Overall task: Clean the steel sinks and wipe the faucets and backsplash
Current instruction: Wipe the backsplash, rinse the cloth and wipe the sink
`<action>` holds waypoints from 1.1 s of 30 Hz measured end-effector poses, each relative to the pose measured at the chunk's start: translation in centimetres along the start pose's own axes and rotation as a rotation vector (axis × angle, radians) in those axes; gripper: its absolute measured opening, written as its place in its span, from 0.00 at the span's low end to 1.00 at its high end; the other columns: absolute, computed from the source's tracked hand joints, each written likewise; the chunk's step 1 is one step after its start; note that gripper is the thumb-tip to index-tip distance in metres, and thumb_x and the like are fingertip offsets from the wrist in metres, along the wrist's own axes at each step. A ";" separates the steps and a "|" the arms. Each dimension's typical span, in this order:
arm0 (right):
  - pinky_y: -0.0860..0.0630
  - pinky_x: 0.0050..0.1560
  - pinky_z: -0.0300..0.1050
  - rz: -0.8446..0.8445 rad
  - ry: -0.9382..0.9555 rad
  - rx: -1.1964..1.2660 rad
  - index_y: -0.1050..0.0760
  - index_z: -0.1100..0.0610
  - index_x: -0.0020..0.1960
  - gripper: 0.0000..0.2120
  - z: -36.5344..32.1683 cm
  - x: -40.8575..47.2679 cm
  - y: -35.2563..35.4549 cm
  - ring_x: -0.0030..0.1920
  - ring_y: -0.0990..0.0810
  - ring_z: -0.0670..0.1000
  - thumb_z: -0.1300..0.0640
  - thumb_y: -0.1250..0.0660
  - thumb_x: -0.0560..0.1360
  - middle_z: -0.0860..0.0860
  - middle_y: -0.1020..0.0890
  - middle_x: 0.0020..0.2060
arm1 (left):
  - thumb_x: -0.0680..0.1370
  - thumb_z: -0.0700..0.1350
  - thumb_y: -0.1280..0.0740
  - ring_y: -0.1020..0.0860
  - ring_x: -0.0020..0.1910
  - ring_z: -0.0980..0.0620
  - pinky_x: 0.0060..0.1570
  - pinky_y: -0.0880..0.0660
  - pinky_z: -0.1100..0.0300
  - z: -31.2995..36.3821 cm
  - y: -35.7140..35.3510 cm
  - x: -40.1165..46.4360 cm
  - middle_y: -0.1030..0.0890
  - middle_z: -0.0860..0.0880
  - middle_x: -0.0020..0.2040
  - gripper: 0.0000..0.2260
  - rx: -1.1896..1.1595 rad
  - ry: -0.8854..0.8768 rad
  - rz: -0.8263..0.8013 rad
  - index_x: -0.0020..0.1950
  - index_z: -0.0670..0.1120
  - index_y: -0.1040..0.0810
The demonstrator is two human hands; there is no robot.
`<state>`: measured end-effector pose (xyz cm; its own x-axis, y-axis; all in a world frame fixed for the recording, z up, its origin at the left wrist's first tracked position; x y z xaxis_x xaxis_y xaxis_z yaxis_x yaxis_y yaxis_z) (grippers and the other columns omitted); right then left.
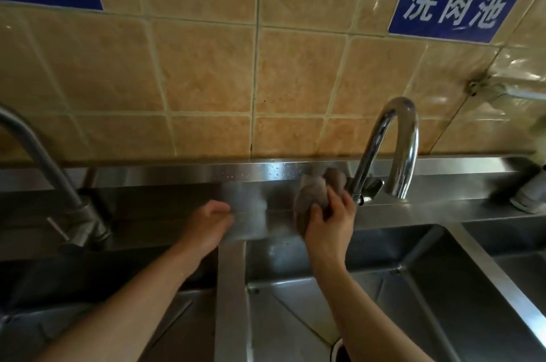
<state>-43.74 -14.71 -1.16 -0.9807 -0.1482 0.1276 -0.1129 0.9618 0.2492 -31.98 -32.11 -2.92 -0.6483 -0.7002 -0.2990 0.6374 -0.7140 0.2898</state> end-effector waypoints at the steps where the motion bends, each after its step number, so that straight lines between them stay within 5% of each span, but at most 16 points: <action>1: 0.40 0.68 0.42 0.036 0.084 -0.033 0.30 0.56 0.68 0.20 -0.3 1.4 -0.1 0.69 0.37 0.48 0.64 0.38 0.77 0.49 0.39 0.72 | 0.79 0.38 0.37 0.25 0.50 0.51 0.42 0.30 0.61 -0.7 0.2 1.3 0.23 0.46 0.55 0.10 0.066 -0.013 0.037 0.60 0.44 0.25; 6: 0.50 0.74 0.50 -0.020 0.258 -0.396 0.37 0.52 0.74 0.22 1.5 8.5 -3.2 0.76 0.51 0.55 0.49 0.46 0.82 0.52 0.50 0.77 | 0.78 0.38 0.35 0.27 0.63 0.48 0.61 0.30 0.54 -5.1 1.2 5.1 0.25 0.47 0.63 0.14 0.376 -0.033 0.064 0.63 0.45 0.26; 8: 0.53 0.76 0.55 -0.036 0.277 -0.593 0.39 0.51 0.75 0.24 3.7 10.4 -4.4 0.76 0.54 0.58 0.45 0.52 0.81 0.54 0.52 0.78 | 0.78 0.39 0.35 0.27 0.63 0.49 0.60 0.30 0.55 -6.6 1.2 5.5 0.26 0.48 0.64 0.16 0.477 -0.032 0.058 0.65 0.46 0.27; 14: 0.51 0.73 0.52 0.212 0.269 -0.552 0.43 0.56 0.76 0.25 5.4 12.8 -4.3 0.76 0.49 0.62 0.57 0.42 0.80 0.61 0.51 0.77 | 0.79 0.43 0.36 0.25 0.57 0.54 0.53 0.27 0.61 -7.8 3.0 5.7 0.24 0.51 0.60 0.14 0.713 -0.110 0.189 0.65 0.51 0.28; 17: 0.49 0.73 0.64 0.289 0.367 -0.514 0.37 0.59 0.74 0.24 6.3 12.6 -6.2 0.75 0.48 0.67 0.56 0.43 0.79 0.64 0.45 0.75 | 0.79 0.44 0.37 0.25 0.52 0.58 0.49 0.28 0.64 -8.1 4.3 5.8 0.23 0.54 0.57 0.11 0.783 -0.136 0.252 0.61 0.53 0.26; 22: 0.60 0.74 0.61 0.092 0.755 -0.541 0.38 0.51 0.73 0.24 4.0 5.9 -15.2 0.76 0.50 0.60 0.50 0.47 0.78 0.56 0.42 0.76 | 0.79 0.43 0.37 0.27 0.61 0.59 0.57 0.30 0.64 -9.0 5.7 5.9 0.25 0.59 0.62 0.13 0.820 -0.192 0.267 0.60 0.57 0.24; 27: 0.64 0.74 0.53 -0.068 0.904 -0.631 0.39 0.47 0.73 0.25 2.1 1.3 -21.0 0.76 0.51 0.58 0.50 0.45 0.76 0.51 0.45 0.75 | 0.78 0.45 0.36 0.27 0.62 0.58 0.58 0.30 0.63 -9.0 6.0 6.1 0.24 0.60 0.63 0.12 0.872 -0.204 0.302 0.59 0.57 0.22; 30: 0.56 0.74 0.54 -0.161 1.107 -0.779 0.38 0.46 0.72 0.25 2.7 2.3 -20.0 0.75 0.46 0.58 0.48 0.46 0.74 0.52 0.40 0.75 | 0.78 0.44 0.36 0.25 0.60 0.56 0.54 0.29 0.62 -8.5 5.8 6.2 0.22 0.58 0.61 0.10 0.875 -0.180 0.321 0.56 0.56 0.20; 33: 0.57 0.74 0.53 -0.097 1.083 -0.845 0.41 0.45 0.73 0.27 4.8 5.5 -15.9 0.75 0.47 0.58 0.47 0.43 0.75 0.53 0.43 0.75 | 0.79 0.46 0.37 0.25 0.51 0.58 0.43 0.33 0.65 -8.2 5.4 6.1 0.21 0.57 0.57 0.08 0.913 -0.164 0.310 0.54 0.56 0.21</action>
<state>-48.06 -29.72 -9.08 -0.3173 -0.6842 0.6566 0.3393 0.5647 0.7523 -29.04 -40.21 -10.61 -0.6003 -0.7996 0.0198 0.2672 -0.1772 0.9472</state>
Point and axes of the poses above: each hand's wrist, its own x-axis towards the middle knuckle, its own y-axis out of the back of the hand, z = x × y, the point moved 4 cm from there along x, towards the middle knuckle
